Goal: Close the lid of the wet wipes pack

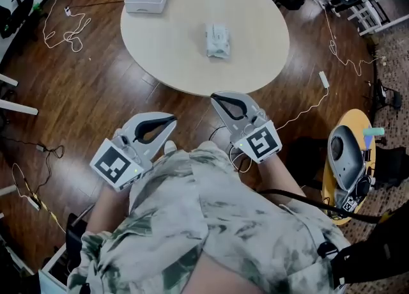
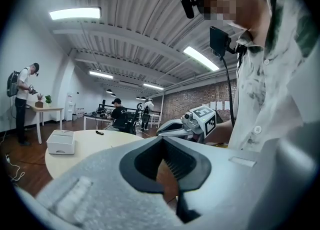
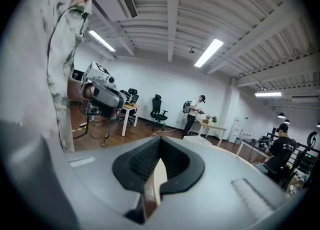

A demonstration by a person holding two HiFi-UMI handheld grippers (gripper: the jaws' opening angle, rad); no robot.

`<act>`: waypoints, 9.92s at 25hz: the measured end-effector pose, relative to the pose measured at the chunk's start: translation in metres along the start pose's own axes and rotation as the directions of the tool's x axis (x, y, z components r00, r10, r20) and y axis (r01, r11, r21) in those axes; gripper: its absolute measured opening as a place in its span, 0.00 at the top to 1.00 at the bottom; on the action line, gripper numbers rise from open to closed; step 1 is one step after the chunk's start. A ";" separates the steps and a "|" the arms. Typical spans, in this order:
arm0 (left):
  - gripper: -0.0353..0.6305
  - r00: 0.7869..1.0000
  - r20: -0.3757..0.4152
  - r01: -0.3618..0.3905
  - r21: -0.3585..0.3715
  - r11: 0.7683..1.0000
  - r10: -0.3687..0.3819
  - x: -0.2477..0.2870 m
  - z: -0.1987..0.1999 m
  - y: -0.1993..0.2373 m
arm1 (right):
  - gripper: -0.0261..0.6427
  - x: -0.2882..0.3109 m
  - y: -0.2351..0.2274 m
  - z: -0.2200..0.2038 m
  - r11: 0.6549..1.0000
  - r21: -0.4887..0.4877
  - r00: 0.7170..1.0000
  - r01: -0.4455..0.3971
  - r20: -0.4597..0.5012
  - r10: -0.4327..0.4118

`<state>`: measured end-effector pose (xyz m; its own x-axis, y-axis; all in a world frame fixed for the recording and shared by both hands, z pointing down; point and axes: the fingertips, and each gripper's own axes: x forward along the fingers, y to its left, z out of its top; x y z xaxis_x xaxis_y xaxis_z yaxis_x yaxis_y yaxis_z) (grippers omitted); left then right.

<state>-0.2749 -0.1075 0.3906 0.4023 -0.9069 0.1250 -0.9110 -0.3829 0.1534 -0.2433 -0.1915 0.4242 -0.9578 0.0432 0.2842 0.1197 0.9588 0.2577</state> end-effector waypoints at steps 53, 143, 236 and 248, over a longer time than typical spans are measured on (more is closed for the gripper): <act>0.95 0.942 -0.140 -0.320 -0.090 0.943 0.306 0.150 0.020 0.152 | 0.95 0.202 -0.233 -0.260 0.924 -0.087 0.879 -0.373 -0.352 0.322; 0.95 0.993 -0.067 0.096 0.011 0.995 -0.095 0.050 -0.007 -0.041 | 0.96 -0.049 0.000 -0.040 0.996 0.088 0.998 -0.003 -0.062 0.008; 0.95 0.976 -0.081 0.202 0.006 0.979 -0.200 -0.089 -0.048 -0.419 | 0.96 -0.337 0.318 0.038 0.996 0.087 0.999 0.030 0.022 -0.032; 0.95 0.977 -0.079 0.201 0.007 0.980 -0.200 -0.095 -0.049 -0.419 | 0.96 -0.335 0.324 0.042 0.996 0.084 0.999 0.028 0.019 -0.030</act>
<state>0.0730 0.1479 0.3630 0.5820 -0.7954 0.1691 -0.8122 -0.5584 0.1689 0.1049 0.1165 0.3737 -0.9656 0.0200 0.2593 0.0705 0.9799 0.1868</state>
